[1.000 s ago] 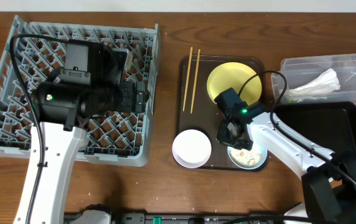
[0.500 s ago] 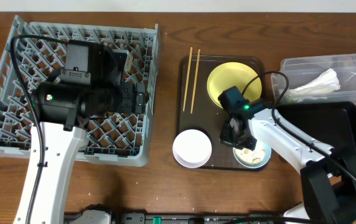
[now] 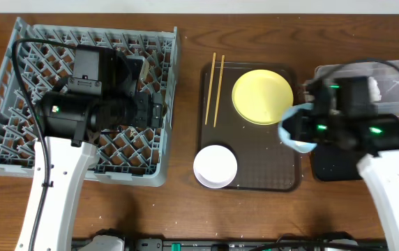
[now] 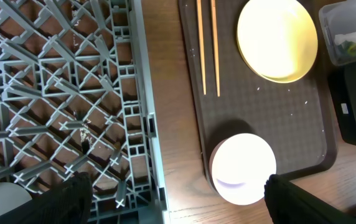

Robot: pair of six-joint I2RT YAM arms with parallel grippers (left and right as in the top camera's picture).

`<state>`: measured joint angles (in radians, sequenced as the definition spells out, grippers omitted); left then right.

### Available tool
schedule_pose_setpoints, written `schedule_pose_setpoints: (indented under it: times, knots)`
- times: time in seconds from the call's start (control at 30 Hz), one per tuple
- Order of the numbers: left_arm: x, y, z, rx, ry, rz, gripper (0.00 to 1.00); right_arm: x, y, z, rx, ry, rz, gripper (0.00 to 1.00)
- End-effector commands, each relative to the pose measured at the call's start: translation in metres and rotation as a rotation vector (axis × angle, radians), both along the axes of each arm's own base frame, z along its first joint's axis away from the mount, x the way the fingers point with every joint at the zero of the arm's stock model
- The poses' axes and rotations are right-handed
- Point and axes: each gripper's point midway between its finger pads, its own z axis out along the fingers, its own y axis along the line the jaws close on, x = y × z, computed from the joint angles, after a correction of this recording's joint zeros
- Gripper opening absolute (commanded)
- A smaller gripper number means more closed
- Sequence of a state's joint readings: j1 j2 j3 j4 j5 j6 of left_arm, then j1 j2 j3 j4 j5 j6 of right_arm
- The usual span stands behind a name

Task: Sort waste into correct bins and load items into the dishwasher
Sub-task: 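Carry the blue bowl right and tip its scraps onto the black tray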

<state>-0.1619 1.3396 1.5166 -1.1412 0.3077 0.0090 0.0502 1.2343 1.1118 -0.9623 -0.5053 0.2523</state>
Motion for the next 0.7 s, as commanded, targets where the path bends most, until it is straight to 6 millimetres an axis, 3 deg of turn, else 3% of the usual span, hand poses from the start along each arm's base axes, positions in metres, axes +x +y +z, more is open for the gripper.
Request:
schedule_pose_setpoints:
  times: [0.0,0.17,0.27,0.43,0.67]
  knots:
    - [0.001,0.0,0.0,0.015,-0.006,-0.018,0.9,-0.005,-0.007,0.006,0.079,-0.069,0.128,0.01]
    - [0.001,0.0,0.0,0.015,-0.005,-0.017,0.9,-0.003,-0.038,-0.021,0.215,-0.043,0.022,0.01]
    - [0.001,0.0,0.0,0.015,-0.006,-0.018,0.9,-0.003,-0.051,-0.027,0.347,-0.111,-0.002,0.01]
    - [0.001,0.0,0.0,0.015,-0.005,-0.017,0.9,-0.006,-0.074,-0.015,0.546,-0.319,-0.021,0.01]
    - [0.001,0.0,-0.001,0.015,-0.005,-0.017,0.9,-0.015,-0.11,-0.001,0.643,-0.516,-0.107,0.01]
